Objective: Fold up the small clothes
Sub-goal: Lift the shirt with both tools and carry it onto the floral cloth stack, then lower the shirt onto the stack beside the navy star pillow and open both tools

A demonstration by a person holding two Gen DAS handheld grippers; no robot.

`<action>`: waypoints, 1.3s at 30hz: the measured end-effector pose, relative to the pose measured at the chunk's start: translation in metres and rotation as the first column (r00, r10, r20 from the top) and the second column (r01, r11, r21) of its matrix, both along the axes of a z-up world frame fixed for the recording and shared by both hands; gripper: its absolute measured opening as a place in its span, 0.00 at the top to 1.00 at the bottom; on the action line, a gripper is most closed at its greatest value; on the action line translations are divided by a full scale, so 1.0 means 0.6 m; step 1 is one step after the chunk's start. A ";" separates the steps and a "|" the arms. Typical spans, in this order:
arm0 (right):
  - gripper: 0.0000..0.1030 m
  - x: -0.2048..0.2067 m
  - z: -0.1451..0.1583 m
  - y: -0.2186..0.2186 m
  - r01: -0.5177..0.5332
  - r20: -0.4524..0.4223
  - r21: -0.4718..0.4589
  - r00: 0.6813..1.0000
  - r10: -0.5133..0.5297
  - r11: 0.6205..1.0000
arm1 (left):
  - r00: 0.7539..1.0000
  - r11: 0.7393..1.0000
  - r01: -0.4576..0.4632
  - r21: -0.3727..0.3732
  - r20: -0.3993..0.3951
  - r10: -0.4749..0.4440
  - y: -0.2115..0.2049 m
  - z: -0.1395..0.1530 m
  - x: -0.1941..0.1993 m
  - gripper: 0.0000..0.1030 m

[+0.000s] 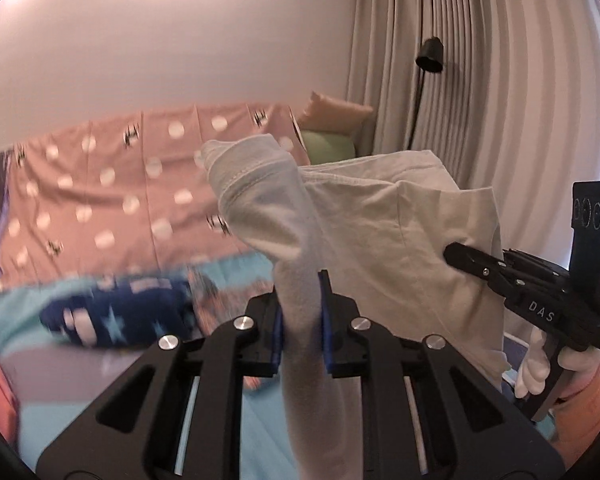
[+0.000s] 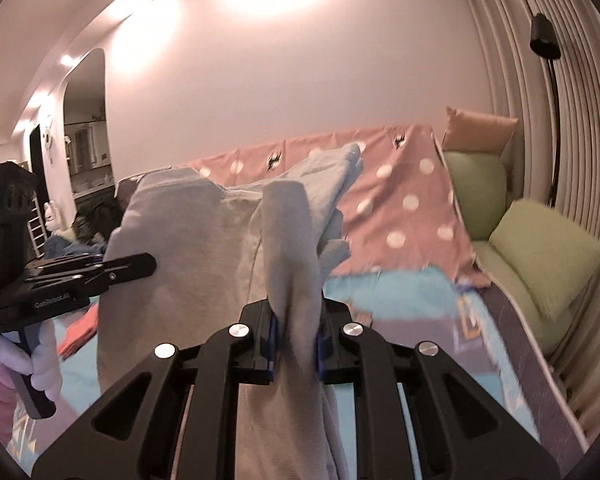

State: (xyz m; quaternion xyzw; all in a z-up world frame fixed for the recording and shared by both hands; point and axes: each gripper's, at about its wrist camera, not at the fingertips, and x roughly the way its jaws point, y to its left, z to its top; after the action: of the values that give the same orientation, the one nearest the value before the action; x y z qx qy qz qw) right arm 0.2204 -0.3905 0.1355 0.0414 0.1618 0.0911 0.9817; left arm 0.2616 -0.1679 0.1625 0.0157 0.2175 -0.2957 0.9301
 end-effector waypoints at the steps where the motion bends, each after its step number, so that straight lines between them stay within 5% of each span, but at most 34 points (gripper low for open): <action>1: 0.86 0.017 0.004 -0.005 0.009 -0.003 0.003 1.000 -0.009 1.000 | 1.000 1.000 -0.013 0.003 0.003 0.013 -0.006 0.008 0.022 0.85; 8: 0.86 0.178 0.005 -0.016 0.036 -0.024 0.004 0.999 -0.035 0.999 | 0.997 0.996 -0.082 0.038 -0.006 0.083 -0.040 0.004 0.159 0.85; 14: 0.86 0.323 -0.073 -0.015 0.053 -0.103 -0.008 0.993 -0.054 0.999 | 0.987 0.988 -0.135 0.077 -0.080 0.141 -0.053 -0.080 0.291 0.84; 15: 0.85 0.347 -0.097 -0.014 0.070 -0.109 -0.032 0.991 -0.073 0.997 | 0.983 0.985 -0.150 0.082 -0.099 0.157 -0.054 -0.103 0.314 0.81; 18: 0.54 0.401 -0.180 -0.015 0.237 -0.149 -0.174 0.953 -0.264 0.956 | 0.948 0.944 -0.292 0.156 -0.087 0.307 -0.046 -0.188 0.372 0.48; 20: 0.53 0.418 -0.254 -0.037 0.313 -0.227 -0.180 0.909 -0.349 0.933 | 0.930 0.932 -0.301 0.203 -0.156 0.334 -0.036 -0.262 0.403 0.45; 23: 0.53 0.382 -0.327 -0.072 0.345 -0.275 -0.042 0.898 -0.343 0.938 | 0.930 0.939 -0.232 0.253 -0.226 0.290 -0.036 -0.345 0.402 0.44; 26: 0.53 0.334 -0.369 -0.070 0.319 -0.309 0.011 0.902 -0.300 0.948 | 0.965 0.923 -0.184 0.339 -0.114 0.234 -0.052 -0.391 0.362 0.44; 29: 0.53 0.299 -0.365 -0.084 0.332 -0.328 0.088 0.900 -0.288 0.939 | 0.960 0.920 -0.201 0.335 -0.119 0.253 -0.049 -0.388 0.347 0.44; 33: 0.52 0.244 -0.373 -0.062 0.288 -0.387 0.024 0.886 -0.257 0.957 | 0.957 0.926 -0.212 0.313 -0.124 0.262 -0.038 -0.368 0.312 0.44; 39: 0.50 0.074 -0.360 -0.028 0.210 -0.357 0.000 0.913 -0.197 0.978 | 0.968 0.945 -0.182 0.273 -0.122 0.221 -0.017 -0.341 0.178 0.25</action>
State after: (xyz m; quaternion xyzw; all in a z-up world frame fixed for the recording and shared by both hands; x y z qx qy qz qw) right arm 0.2649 -0.4072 -0.0808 0.0924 0.3296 -0.0175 0.9394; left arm 0.3683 -0.1781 -0.0422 0.0929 0.3245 -0.1681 0.9262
